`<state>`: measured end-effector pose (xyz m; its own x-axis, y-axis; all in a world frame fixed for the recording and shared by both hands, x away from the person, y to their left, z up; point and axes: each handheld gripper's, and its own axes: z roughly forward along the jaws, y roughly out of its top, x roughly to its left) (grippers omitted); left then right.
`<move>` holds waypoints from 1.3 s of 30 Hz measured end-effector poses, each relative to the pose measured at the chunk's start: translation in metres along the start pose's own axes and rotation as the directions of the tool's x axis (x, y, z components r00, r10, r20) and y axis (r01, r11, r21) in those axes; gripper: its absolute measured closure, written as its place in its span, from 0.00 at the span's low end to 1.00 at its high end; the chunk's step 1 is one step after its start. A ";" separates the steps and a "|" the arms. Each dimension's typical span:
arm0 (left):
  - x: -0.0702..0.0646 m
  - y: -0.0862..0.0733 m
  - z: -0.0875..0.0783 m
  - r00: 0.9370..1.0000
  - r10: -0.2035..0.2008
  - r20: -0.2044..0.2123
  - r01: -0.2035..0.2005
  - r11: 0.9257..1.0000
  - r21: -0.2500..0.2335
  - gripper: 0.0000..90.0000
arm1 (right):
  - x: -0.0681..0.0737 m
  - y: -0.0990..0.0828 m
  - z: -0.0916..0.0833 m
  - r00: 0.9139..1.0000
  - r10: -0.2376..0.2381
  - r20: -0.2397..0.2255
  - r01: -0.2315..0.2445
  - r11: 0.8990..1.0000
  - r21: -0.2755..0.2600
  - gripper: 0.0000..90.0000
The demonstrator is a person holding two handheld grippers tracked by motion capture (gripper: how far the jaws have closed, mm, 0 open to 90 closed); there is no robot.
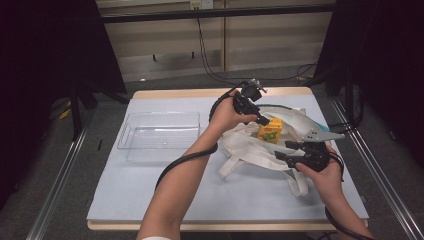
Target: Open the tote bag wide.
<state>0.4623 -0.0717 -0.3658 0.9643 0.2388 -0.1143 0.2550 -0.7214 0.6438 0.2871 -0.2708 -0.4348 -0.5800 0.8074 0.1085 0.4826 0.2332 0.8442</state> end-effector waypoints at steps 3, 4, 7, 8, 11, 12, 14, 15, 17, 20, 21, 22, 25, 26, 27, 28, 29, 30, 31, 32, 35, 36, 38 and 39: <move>-0.002 0.001 0.004 1.000 -0.006 0.008 0.006 1.000 0.012 0.36 | 0.000 0.000 0.000 1.000 0.000 0.001 0.000 1.000 0.003 0.41; -0.002 0.001 0.005 1.000 0.007 0.002 -0.007 1.000 0.027 0.36 | -0.001 0.000 0.000 1.000 -0.001 -0.001 0.001 1.000 0.004 0.40; -0.004 0.003 0.009 1.000 0.021 0.010 -0.022 0.998 0.051 0.35 | -0.001 0.000 0.000 1.000 0.005 -0.002 -0.005 1.000 0.010 0.37; -0.004 0.003 0.010 1.000 0.027 0.011 -0.027 0.998 0.053 0.34 | -0.001 0.000 0.000 1.000 0.002 -0.003 -0.002 1.000 0.011 0.37; -0.006 0.005 0.014 0.999 0.029 0.020 -0.030 0.998 0.062 0.33 | -0.002 0.000 0.000 1.000 0.005 -0.004 -0.005 1.000 0.010 0.36; -0.006 0.005 0.016 0.999 0.037 0.019 -0.038 0.997 0.070 0.33 | -0.002 0.000 0.000 1.000 0.004 -0.005 -0.004 1.000 0.009 0.36; -0.006 0.006 0.018 0.999 0.037 0.016 -0.038 0.997 0.070 0.33 | -0.002 0.000 -0.001 1.000 0.004 -0.004 -0.004 1.000 0.010 0.35; -0.006 0.007 0.019 0.999 0.046 0.020 -0.048 0.996 0.077 0.32 | -0.002 0.000 -0.001 1.000 0.003 -0.004 -0.003 1.000 0.011 0.35; -0.007 0.008 0.021 0.999 0.045 0.024 -0.047 0.995 0.083 0.32 | -0.002 0.000 -0.001 1.000 0.002 -0.002 -0.002 1.000 0.010 0.34; -0.008 0.008 0.024 0.998 0.048 0.027 -0.050 0.995 0.085 0.33 | -0.003 -0.001 0.000 1.000 0.002 -0.004 -0.002 1.000 0.009 0.33; -0.008 0.008 0.025 0.998 0.053 0.022 -0.055 0.994 0.093 0.33 | -0.003 -0.001 0.000 1.000 0.003 -0.004 -0.003 1.000 0.010 0.33; -0.009 0.007 0.026 0.998 0.057 0.026 -0.059 0.994 0.095 0.34 | -0.003 -0.001 0.000 1.000 0.002 -0.004 -0.002 1.000 0.012 0.33; -0.010 0.006 0.030 0.997 0.067 0.035 -0.070 0.992 0.107 0.35 | -0.003 -0.001 0.000 1.000 -0.001 -0.003 0.001 1.000 0.013 0.33; -0.010 0.006 0.032 0.997 0.066 0.034 -0.069 0.992 0.107 0.35 | -0.003 -0.001 0.000 1.000 0.000 -0.003 0.000 1.000 0.013 0.33; -0.011 0.006 0.033 0.998 0.063 0.031 -0.066 0.993 0.102 0.36 | -0.003 -0.001 0.000 1.000 0.002 -0.003 -0.002 1.000 0.013 0.33; -0.011 0.006 0.033 0.997 0.067 0.034 -0.071 0.992 0.105 0.36 | -0.003 -0.001 0.000 1.000 0.002 -0.002 -0.002 1.000 0.014 0.33; -0.011 0.006 0.034 0.997 0.073 0.035 -0.076 0.991 0.107 0.36 | -0.003 -0.001 0.000 1.000 0.003 -0.002 -0.003 1.000 0.013 0.33; -0.011 0.006 0.035 0.997 0.066 0.036 -0.069 0.992 0.105 0.37 | -0.003 -0.001 0.000 1.000 0.003 -0.003 -0.003 1.000 0.013 0.33; -0.011 0.006 0.035 0.997 0.071 0.035 -0.075 0.991 0.112 0.37 | -0.003 -0.001 -0.001 1.000 0.003 -0.002 -0.003 1.000 0.012 0.33; -0.011 0.007 0.035 0.996 0.077 0.036 -0.081 0.990 0.114 0.38 | -0.003 -0.001 -0.001 1.000 0.003 -0.002 -0.003 1.000 0.012 0.33; -0.012 0.007 0.036 0.996 0.079 0.033 -0.082 0.990 0.112 0.40 | -0.003 -0.001 -0.001 1.000 0.001 -0.003 -0.001 1.000 0.015 0.32; -0.012 0.007 0.036 0.996 0.081 0.031 -0.084 0.990 0.114 0.41 | -0.004 -0.001 0.000 1.000 0.000 -0.004 0.000 1.000 0.015 0.32; -0.012 0.007 0.036 0.996 0.087 0.028 -0.090 0.989 0.114 0.43 | -0.004 -0.001 0.000 1.000 0.000 -0.003 0.000 1.000 0.017 0.32; -0.012 0.007 0.036 0.995 0.092 0.025 -0.094 0.988 0.118 0.44 | -0.004 -0.001 0.000 1.000 0.002 -0.002 -0.001 1.000 0.016 0.32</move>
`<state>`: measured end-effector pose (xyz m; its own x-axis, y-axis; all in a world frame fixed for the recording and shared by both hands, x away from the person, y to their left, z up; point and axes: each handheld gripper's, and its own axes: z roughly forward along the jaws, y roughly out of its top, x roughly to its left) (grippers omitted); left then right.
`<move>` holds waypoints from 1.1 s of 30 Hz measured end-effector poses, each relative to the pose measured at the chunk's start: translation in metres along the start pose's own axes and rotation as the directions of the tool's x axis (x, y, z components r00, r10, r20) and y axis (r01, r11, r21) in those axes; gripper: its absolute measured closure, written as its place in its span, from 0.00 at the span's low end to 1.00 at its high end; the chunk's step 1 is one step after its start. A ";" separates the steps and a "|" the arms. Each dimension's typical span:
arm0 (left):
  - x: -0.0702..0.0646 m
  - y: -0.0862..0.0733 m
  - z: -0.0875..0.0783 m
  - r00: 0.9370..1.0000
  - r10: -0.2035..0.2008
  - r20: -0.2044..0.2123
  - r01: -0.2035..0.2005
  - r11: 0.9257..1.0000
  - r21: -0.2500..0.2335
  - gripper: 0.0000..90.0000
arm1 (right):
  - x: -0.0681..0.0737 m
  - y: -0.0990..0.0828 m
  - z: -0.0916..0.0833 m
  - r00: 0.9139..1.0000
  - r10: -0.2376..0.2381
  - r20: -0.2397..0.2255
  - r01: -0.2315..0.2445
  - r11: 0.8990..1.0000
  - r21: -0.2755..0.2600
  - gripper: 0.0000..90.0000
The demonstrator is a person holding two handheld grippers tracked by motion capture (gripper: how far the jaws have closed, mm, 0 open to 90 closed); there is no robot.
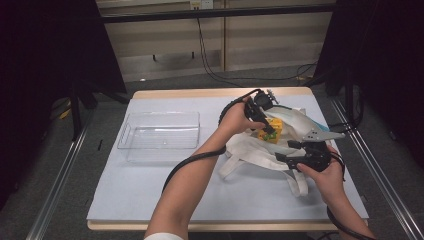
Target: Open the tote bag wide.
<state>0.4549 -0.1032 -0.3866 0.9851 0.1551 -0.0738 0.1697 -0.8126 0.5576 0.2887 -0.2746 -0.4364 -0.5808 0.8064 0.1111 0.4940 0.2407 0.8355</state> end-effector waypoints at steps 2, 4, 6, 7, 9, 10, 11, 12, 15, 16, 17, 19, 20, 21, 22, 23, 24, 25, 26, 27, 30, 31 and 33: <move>0.000 0.000 0.000 1.000 0.010 0.000 -0.010 1.000 0.007 0.45 | 0.000 0.000 0.000 1.000 0.003 0.001 -0.003 1.000 0.000 0.32; -0.001 0.001 0.000 1.000 0.020 -0.002 -0.020 1.000 0.017 0.46 | 0.000 0.000 0.000 1.000 0.006 0.001 -0.006 1.000 0.001 0.32; -0.001 0.002 -0.001 0.999 0.030 -0.009 -0.030 0.999 0.029 0.47 | 0.000 0.000 0.000 1.000 0.004 0.001 -0.004 1.000 0.001 0.32; -0.001 0.002 -0.002 0.999 0.039 -0.009 -0.038 0.999 0.034 0.47 | 0.000 0.000 0.000 1.000 0.005 0.001 -0.005 1.000 0.001 0.32; -0.002 0.002 -0.002 0.999 0.038 -0.012 -0.038 0.999 0.034 0.48 | 0.000 0.000 0.000 1.000 0.004 0.000 -0.004 1.000 0.000 0.32; -0.002 0.003 -0.003 0.999 0.037 -0.015 -0.037 0.999 0.034 0.48 | 0.000 0.000 0.000 1.000 0.004 0.000 -0.004 1.000 0.000 0.32; -0.002 0.003 -0.003 0.999 0.039 -0.015 -0.039 0.999 0.033 0.49 | 0.000 0.000 0.000 1.000 0.005 0.001 -0.005 1.000 -0.001 0.32; -0.002 0.003 -0.004 0.999 0.048 -0.015 -0.047 0.998 0.042 0.49 | 0.000 0.000 0.000 1.000 0.007 0.003 -0.007 1.000 0.000 0.32; -0.003 0.003 -0.006 0.999 0.039 -0.018 -0.038 0.999 0.039 0.49 | -0.001 0.000 0.000 1.000 0.008 0.001 -0.008 1.000 0.000 0.32; -0.002 0.003 -0.007 0.999 0.028 -0.021 -0.027 0.999 0.033 0.50 | -0.001 0.000 0.000 1.000 0.007 0.001 -0.007 1.000 0.000 0.31; -0.002 0.003 -0.009 0.999 0.033 -0.015 -0.032 0.998 0.049 0.50 | 0.000 0.000 0.000 1.000 0.006 0.000 -0.006 1.000 0.001 0.30; -0.002 0.003 -0.011 0.999 0.041 -0.014 -0.040 0.997 0.058 0.50 | 0.000 0.000 0.000 1.000 0.003 -0.001 -0.003 1.000 0.002 0.29; -0.003 0.003 -0.011 0.999 0.040 -0.016 -0.039 0.998 0.059 0.50 | 0.000 0.000 0.000 1.000 0.002 -0.002 -0.002 1.000 0.002 0.28; -0.003 0.003 -0.013 0.999 0.044 -0.018 -0.043 0.997 0.061 0.50 | 0.000 0.000 0.000 1.000 0.002 -0.001 -0.002 1.000 0.003 0.28; -0.003 0.003 -0.014 0.999 0.044 -0.017 -0.043 0.997 0.059 0.50 | 0.000 0.000 0.001 1.000 0.002 -0.002 -0.002 1.000 0.003 0.28; -0.003 0.003 -0.015 0.999 0.044 -0.014 -0.043 0.997 0.062 0.50 | 0.000 0.000 0.001 1.000 0.002 -0.005 -0.002 1.000 0.003 0.27; -0.003 0.003 -0.017 0.999 0.044 -0.013 -0.043 0.997 0.067 0.50 | 0.000 0.000 0.001 1.000 0.004 -0.007 -0.004 1.000 0.002 0.26; -0.003 0.003 -0.018 0.999 0.041 -0.017 -0.039 0.997 0.064 0.50 | 0.000 0.000 0.001 1.000 0.007 -0.011 -0.007 1.000 0.000 0.26; -0.003 0.002 -0.020 0.999 0.038 -0.012 -0.037 0.997 0.067 0.51 | 0.001 0.000 0.001 1.000 0.011 -0.014 -0.011 1.000 0.005 0.24; -0.003 0.002 -0.021 0.999 0.042 -0.013 -0.041 0.996 0.074 0.51 | 0.001 0.000 0.002 1.000 0.010 -0.021 -0.010 1.000 0.008 0.23; -0.003 0.002 -0.028 0.999 0.038 -0.022 -0.036 0.997 0.066 0.51 | 0.001 0.000 0.003 1.000 0.008 -0.023 -0.007 1.000 0.009 0.21; -0.003 0.002 -0.030 0.999 0.035 -0.021 -0.034 0.997 0.066 0.52 | 0.001 0.000 0.003 1.000 0.010 -0.021 -0.009 1.000 0.010 0.20; -0.002 0.002 -0.035 0.999 0.032 -0.019 -0.030 0.997 0.065 0.52 | 0.002 0.000 0.004 1.000 0.010 -0.022 -0.010 1.000 0.014 0.19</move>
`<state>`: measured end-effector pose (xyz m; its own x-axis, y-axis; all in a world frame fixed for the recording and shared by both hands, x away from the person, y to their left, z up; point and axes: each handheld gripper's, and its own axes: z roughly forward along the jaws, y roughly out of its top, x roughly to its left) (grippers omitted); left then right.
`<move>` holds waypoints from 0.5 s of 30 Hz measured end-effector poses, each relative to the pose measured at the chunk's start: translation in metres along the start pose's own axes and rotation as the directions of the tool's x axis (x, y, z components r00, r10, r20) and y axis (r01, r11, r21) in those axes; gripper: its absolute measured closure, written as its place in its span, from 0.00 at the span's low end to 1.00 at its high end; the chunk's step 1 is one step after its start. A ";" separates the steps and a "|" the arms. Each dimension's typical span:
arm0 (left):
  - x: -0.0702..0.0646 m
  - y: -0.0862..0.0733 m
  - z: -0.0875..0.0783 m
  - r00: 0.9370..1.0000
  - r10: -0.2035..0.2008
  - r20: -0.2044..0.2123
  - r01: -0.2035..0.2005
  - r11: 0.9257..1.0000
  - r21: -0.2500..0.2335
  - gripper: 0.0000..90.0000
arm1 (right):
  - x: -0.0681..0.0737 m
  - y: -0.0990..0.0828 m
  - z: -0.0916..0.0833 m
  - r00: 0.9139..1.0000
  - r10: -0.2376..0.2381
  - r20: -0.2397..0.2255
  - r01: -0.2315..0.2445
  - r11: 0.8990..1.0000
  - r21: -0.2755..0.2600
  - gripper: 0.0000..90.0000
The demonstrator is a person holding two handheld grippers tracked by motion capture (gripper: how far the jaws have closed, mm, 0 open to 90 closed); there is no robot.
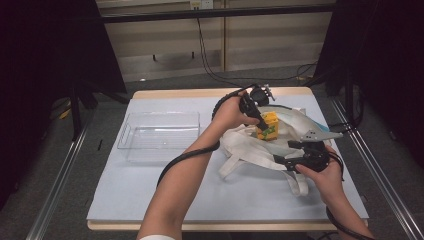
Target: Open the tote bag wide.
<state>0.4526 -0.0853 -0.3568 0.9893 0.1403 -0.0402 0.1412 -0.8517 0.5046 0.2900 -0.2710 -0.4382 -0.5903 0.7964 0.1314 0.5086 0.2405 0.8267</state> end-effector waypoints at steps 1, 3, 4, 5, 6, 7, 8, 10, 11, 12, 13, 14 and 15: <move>0.000 0.000 -0.002 1.000 -0.003 -0.002 0.003 1.000 0.001 0.52 | 0.000 0.000 0.000 1.000 0.001 -0.002 -0.001 1.000 0.002 0.18; 0.001 -0.001 -0.006 1.000 -0.010 -0.002 0.010 1.000 0.006 0.53 | 0.001 0.000 0.001 1.000 -0.003 -0.001 0.003 1.000 0.002 0.17; 0.001 -0.001 -0.008 1.000 -0.009 -0.001 0.009 1.000 0.012 0.53 | 0.001 0.000 0.001 1.000 -0.002 -0.004 0.002 1.000 0.002 0.16; 0.001 -0.002 -0.009 1.000 -0.010 0.000 0.010 1.000 0.012 0.54 | 0.001 0.000 0.002 1.000 0.000 -0.007 0.000 1.000 0.004 0.16; 0.001 -0.002 -0.010 1.000 -0.010 -0.002 0.010 1.000 0.014 0.54 | 0.001 0.000 0.003 1.000 -0.002 -0.011 0.002 1.000 0.005 0.15; 0.001 -0.002 -0.011 1.000 -0.009 -0.005 0.009 1.000 0.019 0.54 | 0.002 0.000 0.003 1.000 -0.003 -0.010 0.003 1.000 0.009 0.14; 0.001 -0.002 -0.013 1.000 -0.011 -0.004 0.011 1.000 0.020 0.55 | 0.002 0.000 0.003 1.000 -0.004 -0.009 0.004 1.000 0.011 0.14; 0.001 -0.003 -0.015 1.000 -0.015 -0.008 0.015 1.000 0.021 0.55 | 0.002 0.000 0.004 1.000 -0.003 -0.014 0.003 1.000 0.013 0.13; 0.002 -0.003 -0.016 1.000 -0.018 -0.007 0.018 1.000 0.021 0.55 | 0.002 0.000 0.004 1.000 -0.001 -0.013 0.001 1.000 0.014 0.13; 0.002 -0.003 -0.018 1.000 -0.015 -0.008 0.015 1.000 0.021 0.55 | 0.002 0.000 0.004 1.000 -0.003 -0.014 0.004 1.000 0.012 0.13; 0.002 -0.002 -0.019 1.000 -0.017 -0.009 0.017 1.000 0.022 0.55 | 0.002 0.000 0.004 1.000 -0.002 -0.014 0.002 1.000 0.011 0.12; 0.002 -0.002 -0.021 1.000 -0.013 -0.008 0.013 1.000 0.025 0.55 | 0.003 0.000 0.004 1.000 0.000 -0.015 0.001 1.000 0.012 0.12; 0.002 -0.002 -0.022 1.000 -0.020 -0.009 0.020 0.999 0.025 0.55 | 0.003 0.000 0.004 1.000 -0.001 -0.016 0.001 1.000 0.012 0.12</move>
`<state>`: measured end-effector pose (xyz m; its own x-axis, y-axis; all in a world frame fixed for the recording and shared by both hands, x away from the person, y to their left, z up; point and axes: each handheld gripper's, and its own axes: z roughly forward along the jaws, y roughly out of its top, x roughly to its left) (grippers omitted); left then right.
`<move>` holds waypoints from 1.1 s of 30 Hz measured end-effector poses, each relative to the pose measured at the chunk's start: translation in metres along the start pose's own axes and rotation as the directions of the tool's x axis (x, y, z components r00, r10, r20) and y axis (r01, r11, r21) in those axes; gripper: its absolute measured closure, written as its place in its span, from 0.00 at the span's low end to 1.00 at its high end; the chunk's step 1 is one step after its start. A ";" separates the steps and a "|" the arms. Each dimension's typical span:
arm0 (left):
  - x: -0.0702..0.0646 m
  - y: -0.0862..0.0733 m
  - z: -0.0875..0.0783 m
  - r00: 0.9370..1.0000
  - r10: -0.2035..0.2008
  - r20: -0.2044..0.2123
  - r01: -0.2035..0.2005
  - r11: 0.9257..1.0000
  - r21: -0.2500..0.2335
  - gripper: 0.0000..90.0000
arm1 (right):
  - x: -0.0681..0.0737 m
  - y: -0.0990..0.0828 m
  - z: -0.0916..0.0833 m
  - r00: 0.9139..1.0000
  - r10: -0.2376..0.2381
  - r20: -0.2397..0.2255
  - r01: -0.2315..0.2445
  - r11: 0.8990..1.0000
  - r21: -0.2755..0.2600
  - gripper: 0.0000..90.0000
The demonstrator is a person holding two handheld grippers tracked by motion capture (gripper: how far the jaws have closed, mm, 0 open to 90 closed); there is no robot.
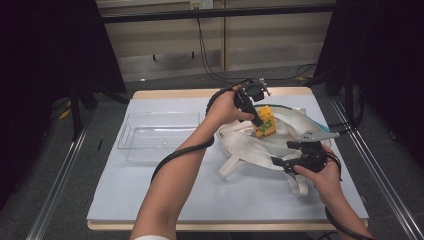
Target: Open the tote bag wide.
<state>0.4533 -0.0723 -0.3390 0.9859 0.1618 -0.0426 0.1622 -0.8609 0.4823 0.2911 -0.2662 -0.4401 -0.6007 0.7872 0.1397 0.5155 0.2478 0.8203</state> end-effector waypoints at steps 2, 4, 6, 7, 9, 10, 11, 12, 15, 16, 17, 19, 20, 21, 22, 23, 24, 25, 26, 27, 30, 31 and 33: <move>0.000 0.001 -0.002 1.000 -0.004 -0.002 0.004 1.000 0.005 0.55 | 0.000 0.000 0.000 1.000 -0.004 -0.001 0.004 1.000 -0.002 0.12; 0.001 0.001 -0.005 1.000 -0.008 -0.004 0.008 1.000 0.014 0.55 | 0.000 0.001 0.000 1.000 0.000 -0.003 0.000 1.000 0.000 0.11; 0.001 0.001 -0.008 1.000 -0.015 -0.002 0.015 1.000 0.006 0.56 | 0.000 0.001 0.000 1.000 -0.004 -0.008 0.004 1.000 -0.003 0.10; 0.001 0.001 -0.008 1.000 -0.020 -0.007 0.020 1.000 0.006 0.56 | 0.000 0.001 0.000 1.000 -0.004 -0.011 0.004 1.000 -0.003 0.10; 0.001 0.002 -0.011 1.000 -0.019 -0.010 0.019 1.000 0.007 0.56 | 0.000 0.001 0.000 1.000 -0.005 -0.016 0.005 1.000 -0.004 0.09; 0.001 0.001 -0.012 1.000 -0.020 -0.009 0.020 1.000 0.005 0.56 | 0.000 0.001 0.000 1.000 -0.005 -0.016 0.005 1.000 -0.005 0.09; 0.001 0.002 -0.014 1.000 -0.022 -0.012 0.022 1.000 0.003 0.56 | 0.000 0.001 -0.001 1.000 -0.005 -0.017 0.005 1.000 -0.005 0.08; 0.001 0.002 -0.016 1.000 -0.021 -0.008 0.021 1.000 0.008 0.56 | 0.000 0.002 -0.001 1.000 -0.010 -0.017 0.010 1.000 -0.005 0.08; 0.001 0.002 -0.022 0.999 -0.036 -0.003 0.036 0.999 0.020 0.56 | 0.000 0.002 -0.001 1.000 -0.012 -0.015 0.012 1.000 -0.002 0.08; 0.001 0.002 -0.024 0.999 -0.032 -0.006 0.032 0.999 0.020 0.56 | 0.000 0.002 0.000 1.000 -0.012 -0.016 0.012 1.000 -0.002 0.08; 0.001 0.002 -0.026 0.999 -0.031 -0.013 0.031 0.999 0.020 0.56 | 0.000 0.002 0.000 1.000 -0.010 -0.018 0.010 1.000 -0.002 0.08; 0.000 0.002 -0.029 0.999 -0.039 -0.009 0.039 0.999 0.017 0.56 | 0.001 0.002 0.000 1.000 -0.016 -0.020 0.016 1.000 -0.003 0.07; 0.000 0.003 -0.032 0.999 -0.037 -0.006 0.037 0.999 0.022 0.56 | 0.001 0.002 0.000 1.000 -0.012 -0.021 0.012 1.000 0.000 0.07; 0.000 0.003 -0.034 1.000 -0.029 -0.002 0.029 0.999 0.037 0.56 | 0.002 0.002 0.000 1.000 -0.013 -0.023 0.013 1.000 -0.002 0.07; 0.000 0.003 -0.035 1.000 -0.031 -0.003 0.031 0.999 0.036 0.56 | 0.002 0.003 0.000 1.000 -0.014 -0.026 0.014 1.000 -0.001 0.07; -0.001 0.003 -0.036 0.999 -0.037 -0.005 0.037 0.999 0.036 0.56 | 0.002 0.003 0.000 1.000 -0.016 -0.026 0.016 1.000 -0.001 0.07; 0.000 0.003 -0.037 0.999 -0.035 -0.002 0.035 0.998 0.044 0.56 | 0.002 0.003 0.000 1.000 -0.016 -0.024 0.016 1.000 -0.003 0.07; 0.000 0.002 -0.039 0.999 -0.036 -0.001 0.036 0.998 0.054 0.56 | 0.002 0.003 0.000 1.000 -0.017 -0.026 0.017 1.000 -0.003 0.07; 0.000 0.001 -0.040 0.999 -0.037 -0.004 0.037 0.998 0.053 0.56 | 0.002 0.003 0.000 0.999 -0.021 -0.029 0.021 1.000 -0.003 0.07; 0.000 0.001 -0.041 0.999 -0.038 0.001 0.038 0.997 0.062 0.56 | 0.003 0.003 0.000 0.999 -0.020 -0.027 0.019 1.000 -0.001 0.07; 0.001 -0.001 -0.045 0.999 -0.050 0.001 0.050 0.997 0.066 0.56 | 0.003 0.003 0.000 0.999 -0.016 -0.030 0.016 1.000 -0.001 0.06; 0.002 -0.002 -0.047 0.999 -0.052 -0.002 0.052 0.996 0.078 0.56 | 0.002 0.003 0.000 0.999 -0.019 -0.033 0.019 1.000 0.001 0.06; 0.003 -0.003 -0.049 0.999 -0.054 0.003 0.053 0.995 0.089 0.56 | 0.002 0.002 0.001 0.999 -0.017 -0.037 0.017 1.000 0.000 0.05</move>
<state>0.4534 -0.0458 -0.2971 0.9759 0.2061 -0.0713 0.2173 -0.8907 0.3992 0.2912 -0.2634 -0.4381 -0.6317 0.7612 0.1466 0.5056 0.2612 0.8223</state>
